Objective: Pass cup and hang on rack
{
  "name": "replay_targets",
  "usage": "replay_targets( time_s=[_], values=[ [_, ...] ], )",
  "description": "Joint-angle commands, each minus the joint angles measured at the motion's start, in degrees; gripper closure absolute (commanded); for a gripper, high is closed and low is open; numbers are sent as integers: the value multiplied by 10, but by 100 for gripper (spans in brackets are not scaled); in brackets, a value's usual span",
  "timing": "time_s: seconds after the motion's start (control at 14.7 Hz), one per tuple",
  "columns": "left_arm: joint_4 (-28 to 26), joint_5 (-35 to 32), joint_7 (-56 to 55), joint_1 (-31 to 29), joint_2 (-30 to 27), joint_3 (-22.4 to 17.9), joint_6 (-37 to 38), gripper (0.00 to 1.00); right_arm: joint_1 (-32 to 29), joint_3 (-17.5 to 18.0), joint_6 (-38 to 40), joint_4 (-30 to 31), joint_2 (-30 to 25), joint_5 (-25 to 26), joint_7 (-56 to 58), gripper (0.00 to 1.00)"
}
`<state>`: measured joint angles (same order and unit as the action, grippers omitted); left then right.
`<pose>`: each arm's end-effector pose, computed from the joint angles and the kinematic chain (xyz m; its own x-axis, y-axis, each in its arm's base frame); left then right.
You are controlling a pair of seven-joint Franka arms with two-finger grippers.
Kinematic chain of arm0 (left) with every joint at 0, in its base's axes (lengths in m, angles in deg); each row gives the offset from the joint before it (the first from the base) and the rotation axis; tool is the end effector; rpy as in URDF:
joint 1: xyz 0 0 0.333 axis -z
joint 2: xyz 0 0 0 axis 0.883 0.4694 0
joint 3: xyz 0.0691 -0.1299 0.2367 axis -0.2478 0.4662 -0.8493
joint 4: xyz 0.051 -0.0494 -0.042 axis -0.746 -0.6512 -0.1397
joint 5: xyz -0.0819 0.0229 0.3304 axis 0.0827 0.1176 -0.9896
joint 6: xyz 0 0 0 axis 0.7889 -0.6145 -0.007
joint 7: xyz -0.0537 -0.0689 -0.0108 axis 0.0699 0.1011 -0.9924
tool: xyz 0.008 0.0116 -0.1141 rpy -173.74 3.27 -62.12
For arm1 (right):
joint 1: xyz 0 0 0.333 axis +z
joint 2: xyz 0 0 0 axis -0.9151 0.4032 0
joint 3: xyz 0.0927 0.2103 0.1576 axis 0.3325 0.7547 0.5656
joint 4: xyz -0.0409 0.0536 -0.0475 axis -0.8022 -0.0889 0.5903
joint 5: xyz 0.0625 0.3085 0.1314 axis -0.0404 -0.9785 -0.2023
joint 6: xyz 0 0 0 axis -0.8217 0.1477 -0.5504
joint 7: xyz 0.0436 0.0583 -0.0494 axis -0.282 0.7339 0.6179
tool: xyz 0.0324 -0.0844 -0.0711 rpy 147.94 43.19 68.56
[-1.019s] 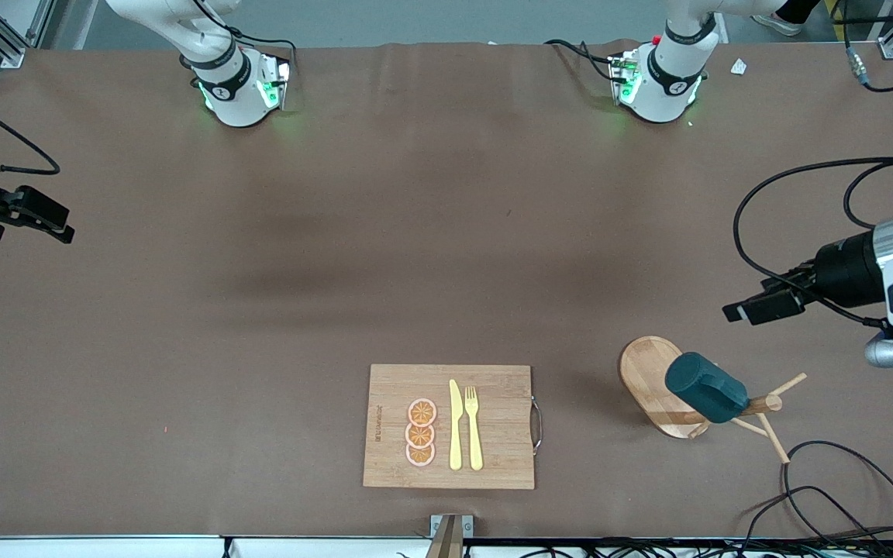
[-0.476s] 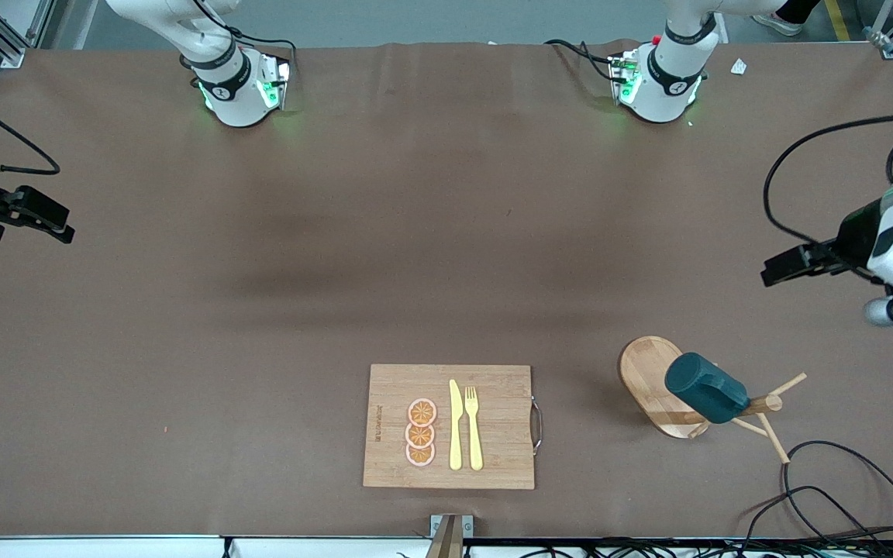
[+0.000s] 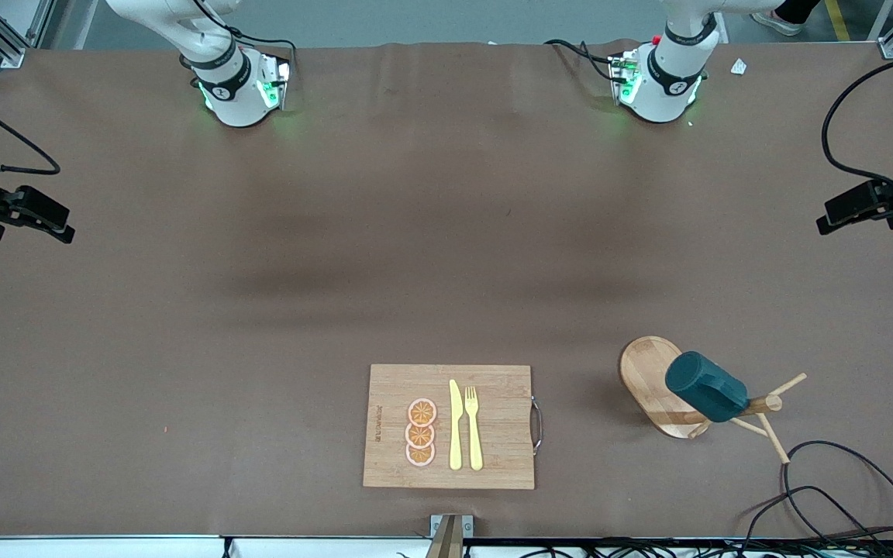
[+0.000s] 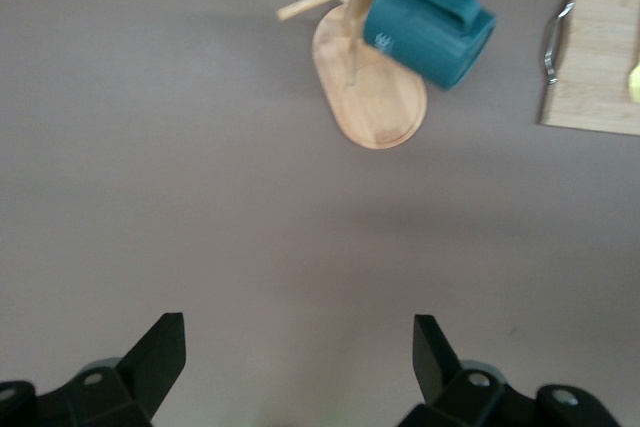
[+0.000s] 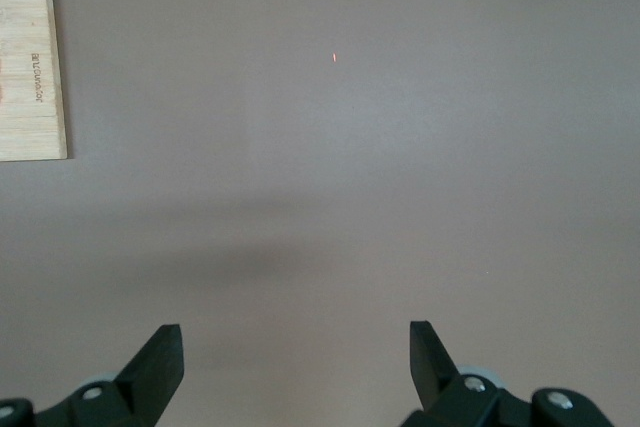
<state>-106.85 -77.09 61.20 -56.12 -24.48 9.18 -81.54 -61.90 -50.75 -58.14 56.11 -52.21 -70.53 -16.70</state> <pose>0.5235 -0.0060 0.5900 0.9960 0.0773 -0.0447 0.0782 -0.9967 0.0196 0.5215 -0.0066 0.5811 0.9982 -0.0423 0.0433 -0.0430 -0.9989 0.0167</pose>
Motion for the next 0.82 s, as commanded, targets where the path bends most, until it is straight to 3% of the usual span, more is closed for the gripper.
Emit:
replay_targets(
  time_s=[0.0,0.27,0.75],
  values=[
    [-54,-33,7,-2,-49,6,-3,0,3,1,-2,8,-9,8,-2,0],
    [-92,-33,8,-63,-86,83,-7,0,3,1,-2,7,-9,8,-2,0],
    [-154,-32,11,-65,-124,83,-43,0,3,1,-2,7,-9,8,-2,0]
  ],
)
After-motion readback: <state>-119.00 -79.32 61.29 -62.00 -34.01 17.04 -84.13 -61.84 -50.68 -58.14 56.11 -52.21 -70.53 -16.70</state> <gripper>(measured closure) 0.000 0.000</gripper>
